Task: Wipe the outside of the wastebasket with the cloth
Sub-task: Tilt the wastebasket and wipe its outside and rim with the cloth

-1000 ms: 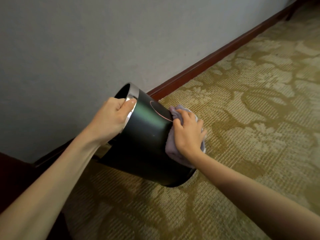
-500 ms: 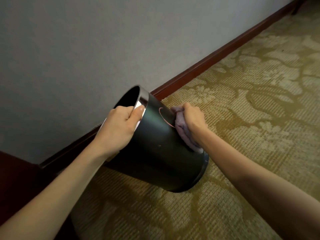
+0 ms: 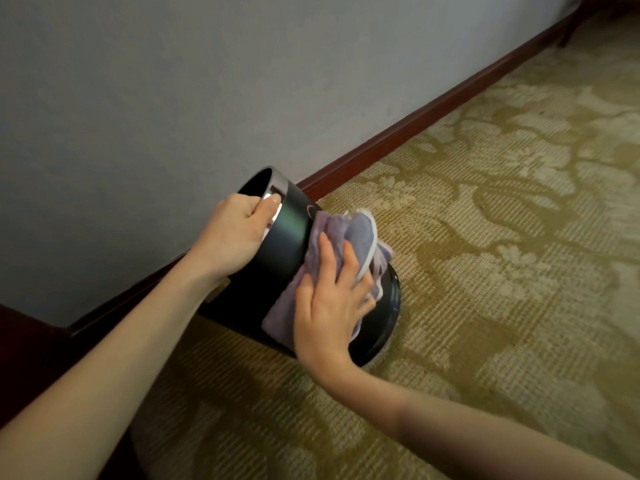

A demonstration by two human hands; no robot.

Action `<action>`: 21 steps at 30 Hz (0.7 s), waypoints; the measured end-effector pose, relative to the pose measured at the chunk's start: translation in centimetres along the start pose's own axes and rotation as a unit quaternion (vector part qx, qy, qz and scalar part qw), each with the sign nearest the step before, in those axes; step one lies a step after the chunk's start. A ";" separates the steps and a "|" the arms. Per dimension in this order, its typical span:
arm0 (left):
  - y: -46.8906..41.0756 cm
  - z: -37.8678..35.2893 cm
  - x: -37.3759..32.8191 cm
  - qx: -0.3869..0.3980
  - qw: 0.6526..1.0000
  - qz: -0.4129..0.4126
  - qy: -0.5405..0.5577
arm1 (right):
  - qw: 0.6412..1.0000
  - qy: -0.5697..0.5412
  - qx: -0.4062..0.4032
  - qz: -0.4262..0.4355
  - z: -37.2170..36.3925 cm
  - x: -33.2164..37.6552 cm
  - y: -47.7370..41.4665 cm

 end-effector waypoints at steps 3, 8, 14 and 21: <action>0.3 -0.1 0.3 0.009 0.999 0.011 0.031 | 0.999 0.021 -0.017 0.034 -0.4 -0.3 0.9; 0.8 0.1 0.5 0.020 0.995 0.022 0.094 | 0.998 0.018 -0.043 0.047 0.3 0.8 -0.5; 1.2 0.6 0.3 0.027 0.995 0.006 0.092 | 0.997 0.029 -0.033 0.060 0.7 2.4 -2.6; 2.0 0.6 0.3 0.034 0.996 -0.002 0.082 | 0.998 0.000 0.056 0.009 0.3 4.1 -6.9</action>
Point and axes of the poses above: each hand's wrist, its own y-axis away from the middle knuckle, its own z-axis out of the back of the hand, x = y × z, the point moved 8 cm from there along -y, towards the middle knuckle, and after that the axes turned 14 degrees about -z, right-handed, at the moved point
